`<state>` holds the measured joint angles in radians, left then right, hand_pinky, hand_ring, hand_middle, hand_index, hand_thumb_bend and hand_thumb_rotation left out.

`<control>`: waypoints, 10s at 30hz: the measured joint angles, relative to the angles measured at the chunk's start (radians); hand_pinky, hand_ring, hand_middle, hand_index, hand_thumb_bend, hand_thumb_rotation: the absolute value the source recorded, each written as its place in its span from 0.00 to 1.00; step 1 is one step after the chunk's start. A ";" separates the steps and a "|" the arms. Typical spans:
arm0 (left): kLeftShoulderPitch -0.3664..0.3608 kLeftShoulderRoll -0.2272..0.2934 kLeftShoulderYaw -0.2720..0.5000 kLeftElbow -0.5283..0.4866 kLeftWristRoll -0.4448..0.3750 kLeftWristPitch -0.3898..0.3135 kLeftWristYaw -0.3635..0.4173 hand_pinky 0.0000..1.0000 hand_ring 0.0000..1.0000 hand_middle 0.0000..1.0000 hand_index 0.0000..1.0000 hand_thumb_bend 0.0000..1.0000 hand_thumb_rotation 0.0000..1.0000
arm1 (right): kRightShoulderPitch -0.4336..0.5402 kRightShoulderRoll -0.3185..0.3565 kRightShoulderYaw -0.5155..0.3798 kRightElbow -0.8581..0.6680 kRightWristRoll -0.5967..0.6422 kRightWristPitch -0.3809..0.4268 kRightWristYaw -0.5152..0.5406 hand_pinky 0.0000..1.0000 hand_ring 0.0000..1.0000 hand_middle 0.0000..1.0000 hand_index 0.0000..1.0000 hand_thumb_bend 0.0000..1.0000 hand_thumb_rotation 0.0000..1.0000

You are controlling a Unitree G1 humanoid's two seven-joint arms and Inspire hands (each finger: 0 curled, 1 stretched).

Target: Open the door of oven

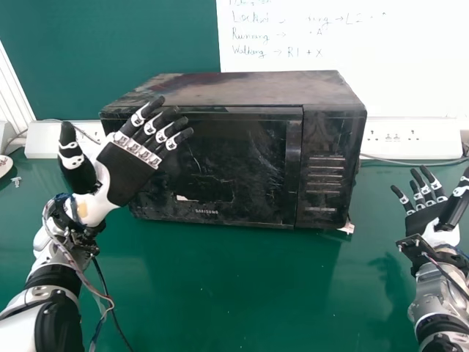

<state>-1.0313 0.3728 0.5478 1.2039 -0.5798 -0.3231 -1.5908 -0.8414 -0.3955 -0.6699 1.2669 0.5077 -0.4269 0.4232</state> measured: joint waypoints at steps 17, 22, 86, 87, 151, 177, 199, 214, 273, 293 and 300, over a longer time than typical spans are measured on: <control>-0.017 -0.020 -0.030 0.024 0.064 0.034 0.072 0.65 0.78 0.84 0.83 0.96 0.64 | 0.000 0.001 -0.001 0.000 0.002 0.000 -0.001 0.99 1.00 1.00 1.00 1.00 0.96; -0.022 -0.034 -0.062 0.024 0.098 0.047 0.109 0.63 0.77 0.84 0.83 0.97 0.67 | 0.000 0.001 -0.001 0.000 0.001 0.000 -0.001 0.99 1.00 1.00 0.99 1.00 0.97; -0.031 -0.232 -0.195 0.028 0.264 0.012 0.473 0.63 0.82 0.88 0.88 0.92 0.83 | 0.000 0.004 -0.005 -0.001 0.010 -0.001 0.000 0.99 1.00 1.00 0.99 1.00 0.95; -0.031 -0.236 -0.199 0.028 0.267 0.010 0.479 0.63 0.82 0.88 0.88 0.92 0.83 | 0.000 0.004 -0.005 -0.001 0.010 -0.001 0.000 0.99 1.00 1.00 0.99 1.00 0.96; -0.058 -0.334 -0.285 0.059 0.364 0.017 0.731 0.65 0.83 0.89 0.89 0.92 0.84 | 0.000 0.008 -0.006 -0.001 0.016 -0.014 -0.004 0.97 1.00 1.00 0.99 1.00 0.97; -0.097 -0.378 -0.309 0.064 0.412 0.004 0.789 0.59 0.79 0.85 0.84 0.89 0.84 | 0.000 0.011 -0.004 -0.003 0.016 -0.018 -0.016 0.97 1.00 1.00 0.99 1.00 0.98; -0.116 -0.386 -0.335 0.068 0.452 0.002 0.812 0.60 0.80 0.87 0.85 0.88 0.86 | 0.000 0.012 -0.004 -0.003 0.019 -0.018 -0.017 0.96 0.99 1.00 0.98 1.00 0.98; -0.141 -0.388 -0.358 0.075 0.491 0.002 0.833 0.59 0.79 0.86 0.85 0.91 0.86 | 0.000 0.014 -0.004 -0.006 0.020 -0.018 -0.018 0.95 0.98 1.00 0.98 1.00 0.99; -0.154 -0.343 -0.474 0.059 0.539 -0.054 0.819 0.38 0.59 0.75 0.84 0.91 0.91 | 0.000 0.015 -0.003 -0.013 0.023 -0.018 -0.028 0.69 0.75 0.84 0.89 0.98 0.99; -0.036 -0.294 -0.499 -0.107 0.512 -0.144 0.605 0.39 0.58 0.75 0.83 0.95 0.92 | 0.000 0.015 -0.002 -0.013 0.024 -0.016 -0.035 0.56 0.64 0.78 0.87 0.98 0.96; 0.019 -0.277 -0.503 -0.187 0.476 -0.141 0.547 0.39 0.57 0.75 0.83 0.91 0.91 | -0.001 0.015 -0.002 -0.013 0.024 -0.016 -0.035 0.55 0.63 0.78 0.86 0.98 0.96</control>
<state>-1.0122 0.0953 0.0447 1.0165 -0.1036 -0.4639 -1.0439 -0.8421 -0.3805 -0.6715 1.2535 0.5315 -0.4429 0.3878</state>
